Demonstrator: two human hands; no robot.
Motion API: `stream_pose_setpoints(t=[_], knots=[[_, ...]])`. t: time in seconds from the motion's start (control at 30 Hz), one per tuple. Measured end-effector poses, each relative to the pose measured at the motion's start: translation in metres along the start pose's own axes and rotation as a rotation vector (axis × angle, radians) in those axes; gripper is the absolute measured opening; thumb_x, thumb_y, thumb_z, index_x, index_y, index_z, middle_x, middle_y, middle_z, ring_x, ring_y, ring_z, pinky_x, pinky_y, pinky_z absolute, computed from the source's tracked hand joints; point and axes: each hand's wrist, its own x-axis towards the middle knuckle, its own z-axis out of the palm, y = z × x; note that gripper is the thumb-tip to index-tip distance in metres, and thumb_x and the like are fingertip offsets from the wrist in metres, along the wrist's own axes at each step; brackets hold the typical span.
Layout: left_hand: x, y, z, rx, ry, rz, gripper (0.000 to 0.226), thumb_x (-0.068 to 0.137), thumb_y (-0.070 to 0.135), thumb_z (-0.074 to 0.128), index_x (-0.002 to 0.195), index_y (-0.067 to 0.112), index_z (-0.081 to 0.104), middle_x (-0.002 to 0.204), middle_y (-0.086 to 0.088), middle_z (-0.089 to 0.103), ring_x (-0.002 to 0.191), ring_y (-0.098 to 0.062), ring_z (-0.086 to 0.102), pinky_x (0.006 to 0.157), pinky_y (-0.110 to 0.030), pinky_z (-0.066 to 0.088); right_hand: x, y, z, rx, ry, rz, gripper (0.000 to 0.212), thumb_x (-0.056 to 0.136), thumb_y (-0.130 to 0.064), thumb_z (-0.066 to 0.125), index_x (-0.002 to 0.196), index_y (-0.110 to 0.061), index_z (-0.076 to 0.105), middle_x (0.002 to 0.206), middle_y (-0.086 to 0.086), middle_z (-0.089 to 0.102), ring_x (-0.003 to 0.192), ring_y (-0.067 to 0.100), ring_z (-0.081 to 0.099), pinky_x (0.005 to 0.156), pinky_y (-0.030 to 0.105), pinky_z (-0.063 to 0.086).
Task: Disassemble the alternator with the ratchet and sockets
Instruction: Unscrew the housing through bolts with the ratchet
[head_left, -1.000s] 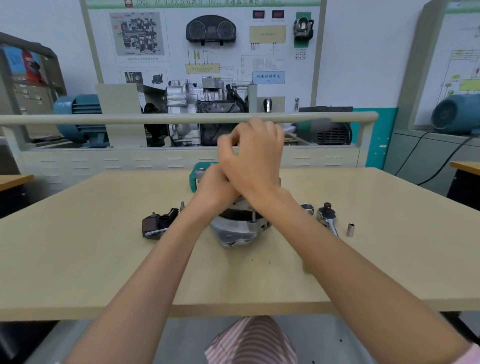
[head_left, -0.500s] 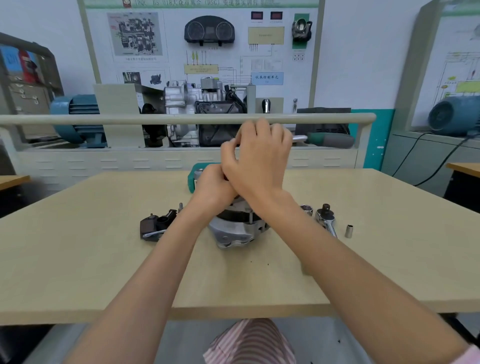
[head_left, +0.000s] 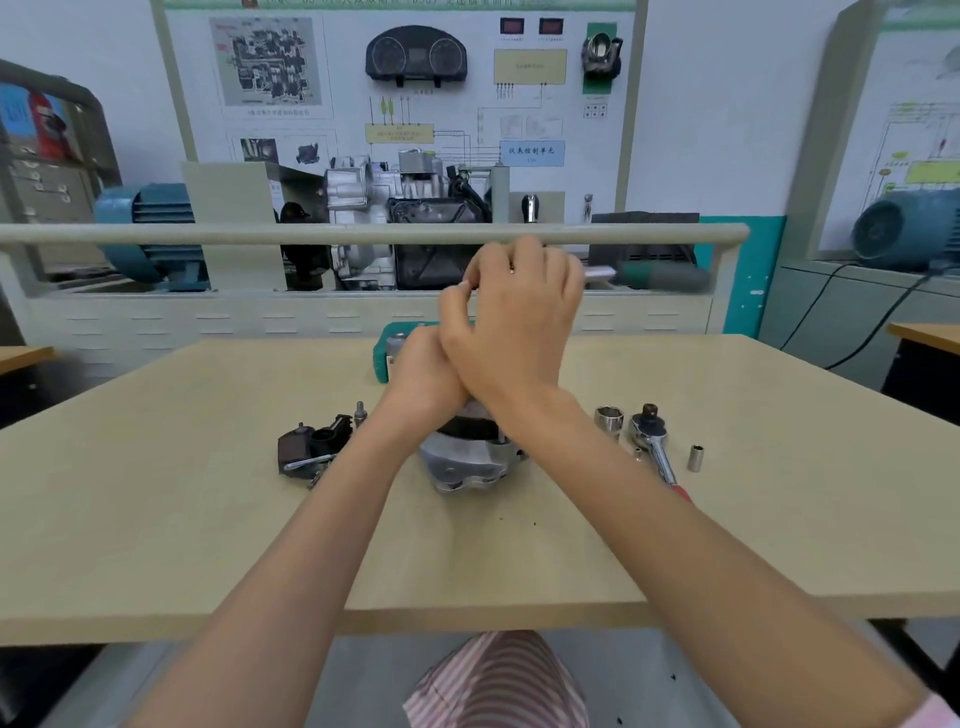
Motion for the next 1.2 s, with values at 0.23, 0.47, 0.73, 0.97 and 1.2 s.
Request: stream_pose_setpoints(t=[0.23,0.47,0.73,0.97,1.2], knots=[[-0.006,-0.002,-0.001,-0.277,-0.091,0.003,0.014,0.082,0.021,0.071,0.086,0.033,0.067,0.073,0.019,0.070,0.071,0.008,0.065,0.062,-0.005,0.048,0.049,0.008,-0.009,1.316,-0.406,0.643,0.054,0.093,-0.016,0.033,0.039,-0.012,0.036,0.037,0.001,0.038,0.047,0.016,0.039,0.066,0.029,0.042],[-0.004,-0.004,-0.005,-0.209,-0.055,-0.024,0.024,0.083,-0.004,0.059,0.072,0.017,0.064,0.062,0.003,0.065,0.053,0.000,0.057,0.051,-0.015,0.045,0.008,0.006,-0.002,0.299,-0.093,0.085,0.027,0.082,-0.025,0.041,0.071,-0.007,0.058,0.073,0.007,0.055,0.073,0.018,0.046,0.078,0.029,0.034],[-0.003,-0.003,-0.007,-0.257,-0.132,-0.012,0.010,0.085,0.013,0.068,0.089,0.021,0.071,0.075,0.013,0.073,0.073,0.001,0.068,0.065,-0.011,0.051,0.040,0.005,-0.005,0.867,-0.297,0.405,0.050,0.091,-0.022,0.036,0.045,-0.006,0.046,0.041,0.001,0.047,0.048,0.012,0.043,0.062,0.026,0.037],[-0.004,-0.005,-0.006,-0.277,-0.112,0.008,0.018,0.084,0.005,0.066,0.078,0.022,0.069,0.063,0.014,0.070,0.063,0.004,0.066,0.056,-0.008,0.047,0.015,0.010,-0.007,0.767,-0.108,0.236,0.032,0.086,-0.016,0.039,0.060,-0.004,0.053,0.060,0.006,0.051,0.062,0.015,0.044,0.071,0.028,0.038],[-0.005,-0.003,-0.006,-0.238,-0.096,0.026,0.028,0.085,0.003,0.063,0.067,0.025,0.065,0.057,0.017,0.067,0.056,0.007,0.062,0.050,-0.006,0.044,0.020,0.003,-0.007,0.467,-0.129,0.151,0.031,0.079,-0.028,0.040,0.054,-0.011,0.046,0.056,0.000,0.048,0.060,0.012,0.041,0.073,0.028,0.031]])
